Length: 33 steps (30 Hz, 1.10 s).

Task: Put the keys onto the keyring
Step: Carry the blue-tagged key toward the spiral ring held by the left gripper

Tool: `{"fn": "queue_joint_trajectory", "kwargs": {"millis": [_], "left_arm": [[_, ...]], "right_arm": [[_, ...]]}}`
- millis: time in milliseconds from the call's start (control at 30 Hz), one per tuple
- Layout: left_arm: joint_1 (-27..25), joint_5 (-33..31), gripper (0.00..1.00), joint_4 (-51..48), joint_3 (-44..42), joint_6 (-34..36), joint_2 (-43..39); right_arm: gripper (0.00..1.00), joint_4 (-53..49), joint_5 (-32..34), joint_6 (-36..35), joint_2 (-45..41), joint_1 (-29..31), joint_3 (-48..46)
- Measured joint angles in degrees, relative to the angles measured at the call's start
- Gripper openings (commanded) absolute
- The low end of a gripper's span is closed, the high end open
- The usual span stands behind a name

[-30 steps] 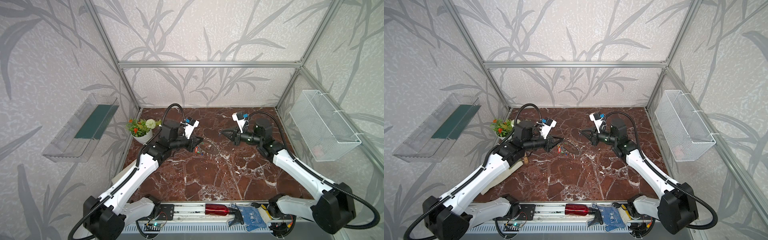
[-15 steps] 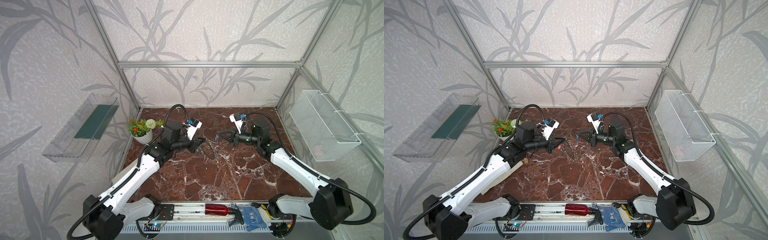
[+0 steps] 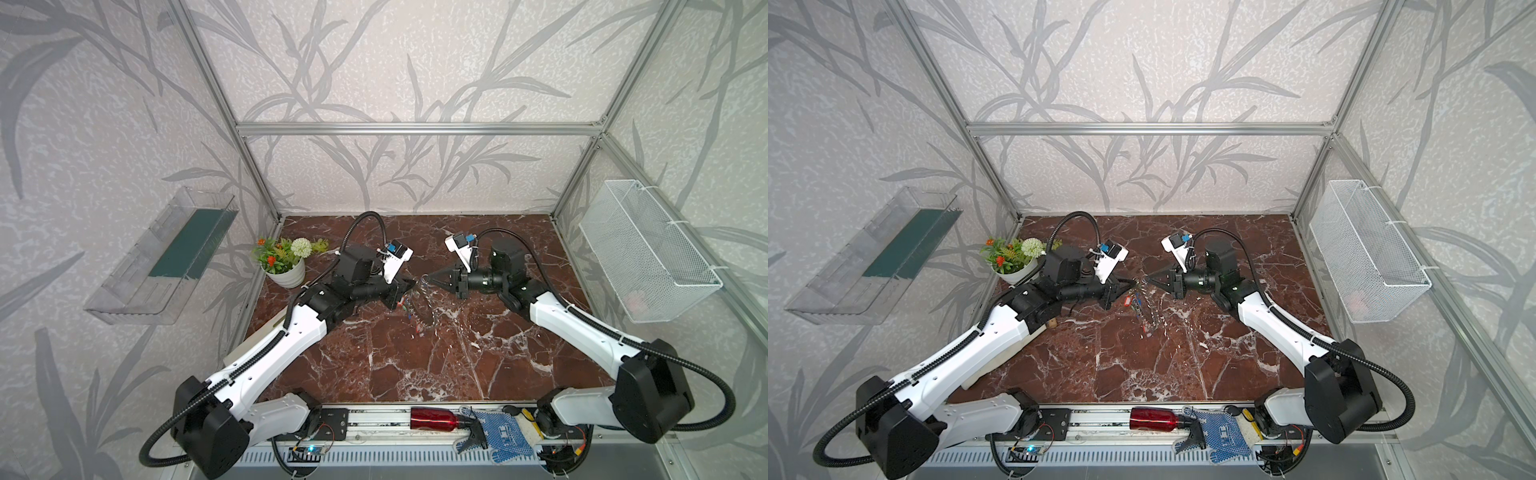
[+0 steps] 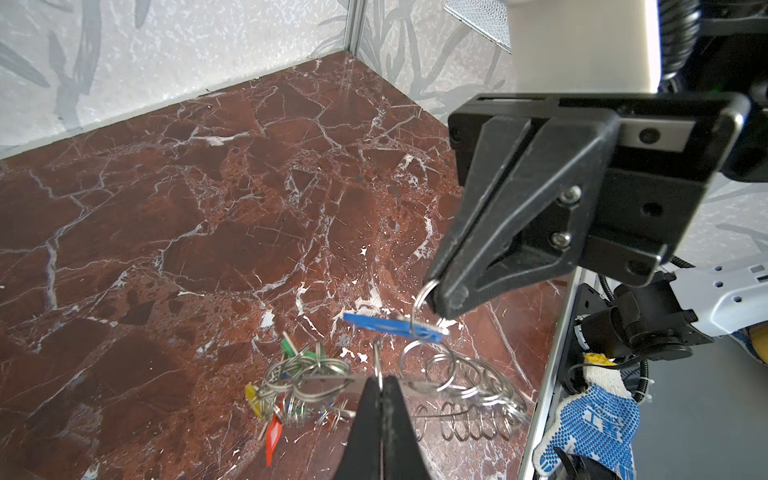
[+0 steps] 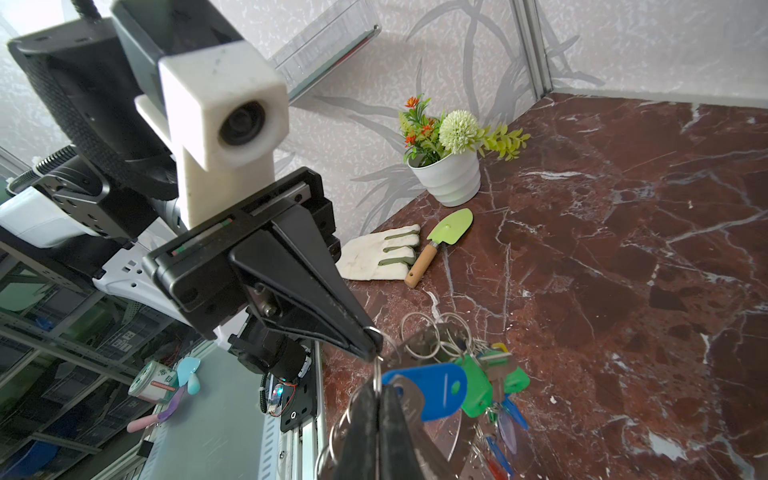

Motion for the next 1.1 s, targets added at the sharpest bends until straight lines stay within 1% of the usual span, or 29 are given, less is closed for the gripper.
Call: {"fn": "queue_joint_trajectory", "kwargs": {"millis": [633, 1100], "left_arm": [[-1.2, -0.3, 0.00, -0.3, 0.9, 0.9, 0.6], [-1.5, -1.4, 0.00, -1.4, 0.9, 1.6, 0.7]], "right_arm": [[0.00, 0.4, -0.4, 0.4, 1.1, 0.0, 1.2], [0.00, -1.4, 0.0, 0.1, 2.0, 0.2, 1.9]]}}
